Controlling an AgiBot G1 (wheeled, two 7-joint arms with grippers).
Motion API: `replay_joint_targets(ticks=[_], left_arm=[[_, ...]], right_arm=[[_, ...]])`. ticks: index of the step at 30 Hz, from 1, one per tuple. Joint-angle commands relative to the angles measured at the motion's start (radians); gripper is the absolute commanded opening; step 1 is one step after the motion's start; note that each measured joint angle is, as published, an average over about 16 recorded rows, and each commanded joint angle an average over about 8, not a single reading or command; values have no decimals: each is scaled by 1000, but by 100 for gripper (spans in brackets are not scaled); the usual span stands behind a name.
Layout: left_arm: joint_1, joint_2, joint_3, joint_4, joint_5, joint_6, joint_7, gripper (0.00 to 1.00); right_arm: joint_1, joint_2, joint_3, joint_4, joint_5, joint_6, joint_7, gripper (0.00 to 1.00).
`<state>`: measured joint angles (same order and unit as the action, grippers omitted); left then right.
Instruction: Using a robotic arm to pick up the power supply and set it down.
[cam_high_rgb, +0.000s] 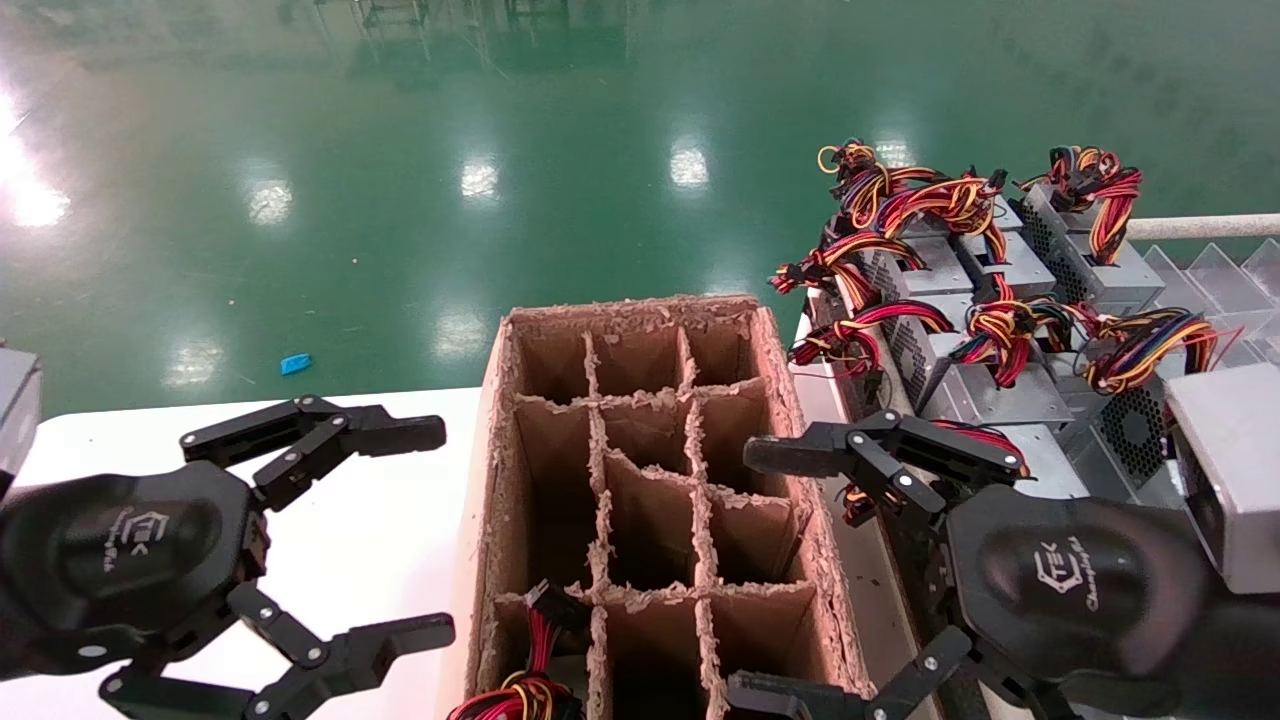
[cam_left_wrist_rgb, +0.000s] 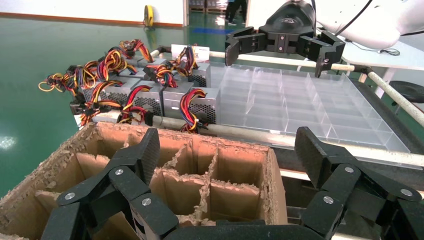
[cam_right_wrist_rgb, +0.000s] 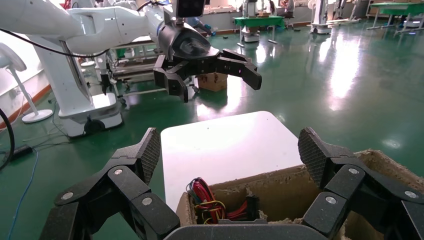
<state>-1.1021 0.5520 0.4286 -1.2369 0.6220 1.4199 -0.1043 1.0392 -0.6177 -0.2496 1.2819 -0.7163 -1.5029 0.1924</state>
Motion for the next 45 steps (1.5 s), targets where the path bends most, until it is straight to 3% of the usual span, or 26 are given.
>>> replay_joint_targets(ticks=[1,45], left_arm=[[0,0,0,0,0,0,0,100],[0,0,0,0,0,0,0,100]], right_arm=[[-10,-2,9,-1,5,-3,1,100],[35,7,-30,2,-14,8,-5,100]])
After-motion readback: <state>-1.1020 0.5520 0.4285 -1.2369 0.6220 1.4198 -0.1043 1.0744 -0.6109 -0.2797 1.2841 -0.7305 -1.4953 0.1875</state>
